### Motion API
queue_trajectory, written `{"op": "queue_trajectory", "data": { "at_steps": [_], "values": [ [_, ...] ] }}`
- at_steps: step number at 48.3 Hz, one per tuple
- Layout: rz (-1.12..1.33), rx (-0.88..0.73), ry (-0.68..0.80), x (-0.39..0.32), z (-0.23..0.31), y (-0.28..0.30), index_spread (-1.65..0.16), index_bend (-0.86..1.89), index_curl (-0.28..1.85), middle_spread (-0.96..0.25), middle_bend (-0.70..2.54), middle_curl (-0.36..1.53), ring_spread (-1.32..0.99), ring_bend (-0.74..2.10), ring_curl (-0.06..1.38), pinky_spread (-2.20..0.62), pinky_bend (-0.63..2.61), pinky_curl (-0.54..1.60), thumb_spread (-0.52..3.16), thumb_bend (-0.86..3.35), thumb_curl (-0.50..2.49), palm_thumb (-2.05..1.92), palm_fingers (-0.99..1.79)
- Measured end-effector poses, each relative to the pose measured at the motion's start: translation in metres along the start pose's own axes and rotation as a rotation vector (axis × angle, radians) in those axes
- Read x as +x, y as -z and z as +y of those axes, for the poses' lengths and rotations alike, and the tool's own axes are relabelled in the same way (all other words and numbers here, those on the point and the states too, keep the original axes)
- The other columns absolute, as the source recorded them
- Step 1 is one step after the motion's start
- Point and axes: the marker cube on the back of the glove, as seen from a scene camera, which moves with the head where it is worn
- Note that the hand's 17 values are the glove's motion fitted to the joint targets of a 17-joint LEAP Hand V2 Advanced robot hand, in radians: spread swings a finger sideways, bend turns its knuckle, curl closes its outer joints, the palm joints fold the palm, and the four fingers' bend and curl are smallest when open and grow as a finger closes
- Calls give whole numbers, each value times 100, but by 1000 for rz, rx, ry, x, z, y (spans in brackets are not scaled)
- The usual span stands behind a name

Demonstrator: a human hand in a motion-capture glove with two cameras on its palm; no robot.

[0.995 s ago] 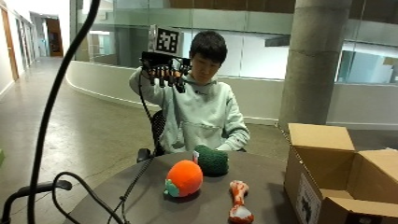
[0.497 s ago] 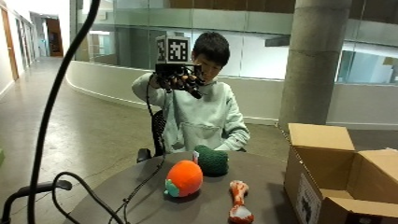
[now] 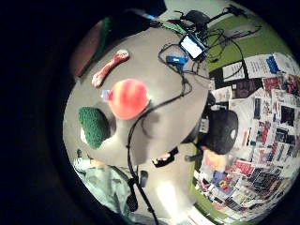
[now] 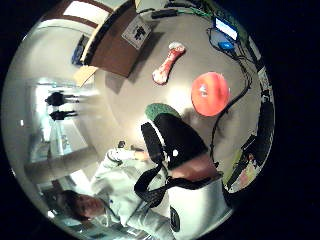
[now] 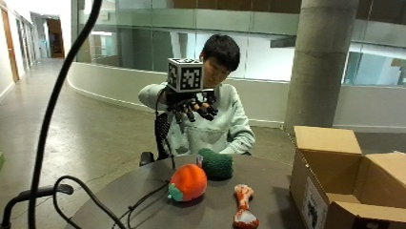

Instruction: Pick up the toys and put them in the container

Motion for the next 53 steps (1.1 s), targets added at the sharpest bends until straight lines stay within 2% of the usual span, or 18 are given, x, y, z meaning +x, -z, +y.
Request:
{"op": "queue_trajectory", "data": {
  "at_steps": [13, 37, 53],
  "values": [
    [-17, -46, -16, -1, -17, -27, -25, 10, 19, -2, 12, 18, -4, 17, 20, 2, 77, 33, 126, -3, 24, -3, -26],
    [-12, -169, -30, 16, -47, -110, -25, 10, 18, -2, 12, 19, -3, 17, 22, 2, 77, 34, 122, -3, 24, -2, -27],
    [17, -160, -31, 22, -50, -118, -26, 11, 18, -1, 16, 22, -4, 20, 24, 2, 75, 34, 124, -1, 27, 1, -15]
  ]
}}
